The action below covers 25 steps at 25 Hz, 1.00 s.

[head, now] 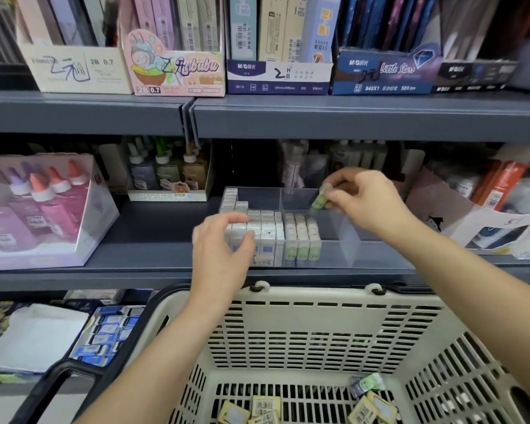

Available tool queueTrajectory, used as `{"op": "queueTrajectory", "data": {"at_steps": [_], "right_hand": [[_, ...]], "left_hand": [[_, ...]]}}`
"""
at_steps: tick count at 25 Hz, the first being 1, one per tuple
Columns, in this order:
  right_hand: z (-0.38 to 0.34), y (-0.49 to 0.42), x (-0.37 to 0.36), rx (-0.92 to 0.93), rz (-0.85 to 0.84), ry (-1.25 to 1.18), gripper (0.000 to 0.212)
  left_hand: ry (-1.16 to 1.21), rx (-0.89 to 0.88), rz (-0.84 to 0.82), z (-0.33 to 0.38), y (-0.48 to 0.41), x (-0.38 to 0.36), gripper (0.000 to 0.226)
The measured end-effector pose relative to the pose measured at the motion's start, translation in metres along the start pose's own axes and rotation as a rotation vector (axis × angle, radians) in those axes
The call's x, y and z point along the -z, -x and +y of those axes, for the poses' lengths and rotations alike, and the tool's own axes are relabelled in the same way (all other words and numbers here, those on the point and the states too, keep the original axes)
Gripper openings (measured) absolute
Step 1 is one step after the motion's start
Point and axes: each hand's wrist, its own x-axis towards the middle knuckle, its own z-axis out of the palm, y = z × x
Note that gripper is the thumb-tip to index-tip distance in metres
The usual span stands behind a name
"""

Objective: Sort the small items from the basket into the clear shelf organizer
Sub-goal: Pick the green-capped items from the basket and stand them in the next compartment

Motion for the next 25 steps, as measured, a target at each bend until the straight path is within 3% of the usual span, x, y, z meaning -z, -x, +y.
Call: {"op": "queueTrajectory", "data": {"at_steps": [3, 6, 10, 17, 22, 25], "right_hand": [[0.011, -0.011, -0.005, 0.008, 0.030, 0.121, 0.011], [0.016, -0.014, -0.014, 0.007, 0.016, 0.191, 0.010], [0.021, -0.014, -0.029, -0.045, -0.078, 0.230, 0.005], [0.024, -0.015, -0.040, -0.093, -0.235, 0.452, 0.019], [0.019, -0.004, -0.023, -0.108, -0.232, 0.360, 0.008], [0.014, 0.025, -0.010, -0.081, -0.132, 0.095, 0.021]], "left_hand": [[-0.130, 0.063, 0.007, -0.009, -0.004, 0.000, 0.038], [-0.091, 0.174, -0.076, -0.013, -0.006, -0.001, 0.056], [-0.061, 0.172, -0.082, -0.014, -0.006, -0.001, 0.059], [-0.105, 0.146, -0.073, -0.016, -0.004, -0.005, 0.059], [-0.100, 0.139, -0.032, -0.012, 0.005, -0.002, 0.055], [-0.134, 0.125, -0.017, -0.005, 0.025, 0.006, 0.053]]}}
